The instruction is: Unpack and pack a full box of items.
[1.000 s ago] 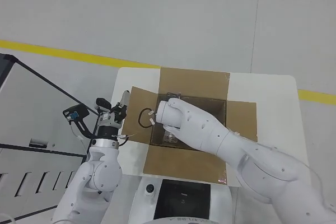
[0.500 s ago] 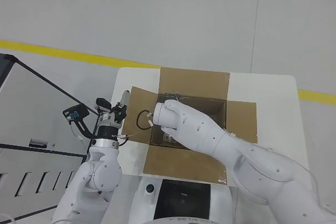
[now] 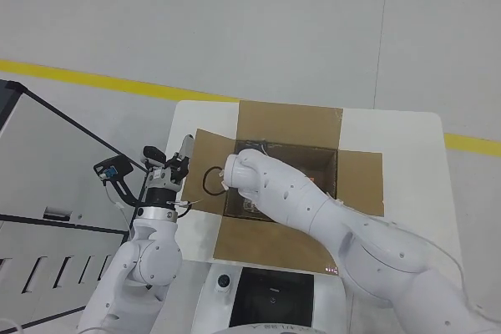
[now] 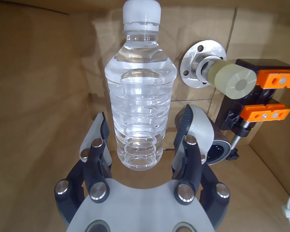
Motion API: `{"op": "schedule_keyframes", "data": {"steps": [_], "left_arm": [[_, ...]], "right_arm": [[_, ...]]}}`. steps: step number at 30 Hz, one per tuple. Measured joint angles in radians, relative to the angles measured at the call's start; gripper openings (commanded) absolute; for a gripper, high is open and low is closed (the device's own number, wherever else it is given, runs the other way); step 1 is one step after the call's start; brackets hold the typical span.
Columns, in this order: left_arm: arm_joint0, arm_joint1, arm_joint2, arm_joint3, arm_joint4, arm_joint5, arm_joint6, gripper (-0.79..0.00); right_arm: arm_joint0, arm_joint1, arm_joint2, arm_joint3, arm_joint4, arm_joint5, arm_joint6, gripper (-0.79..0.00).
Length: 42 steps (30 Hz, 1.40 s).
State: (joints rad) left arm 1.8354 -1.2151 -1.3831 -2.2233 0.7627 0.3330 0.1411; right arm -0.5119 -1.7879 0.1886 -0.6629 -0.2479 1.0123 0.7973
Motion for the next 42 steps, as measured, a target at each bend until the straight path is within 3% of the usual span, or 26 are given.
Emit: {"op": "schedule_keyframes", "data": {"steps": [4, 33, 38, 42], "left_arm": [[0.000, 0.000, 0.000, 0.000, 0.000, 0.000, 0.000, 0.000], [0.000, 0.000, 0.000, 0.000, 0.000, 0.000, 0.000, 0.000], [0.000, 0.000, 0.000, 0.000, 0.000, 0.000, 0.000, 0.000], [0.000, 0.000, 0.000, 0.000, 0.000, 0.000, 0.000, 0.000]], "right_arm": [[-0.010, -0.016, 0.018, 0.023, -0.030, 0.000, 0.009, -0.413], [-0.069, -0.107, 0.120, 0.164, -0.215, 0.000, 0.007, -0.394], [-0.082, -0.117, 0.138, 0.185, -0.235, 0.000, 0.007, -0.302], [-0.089, -0.124, 0.153, 0.201, -0.248, 0.000, -0.001, -0.280]]}}
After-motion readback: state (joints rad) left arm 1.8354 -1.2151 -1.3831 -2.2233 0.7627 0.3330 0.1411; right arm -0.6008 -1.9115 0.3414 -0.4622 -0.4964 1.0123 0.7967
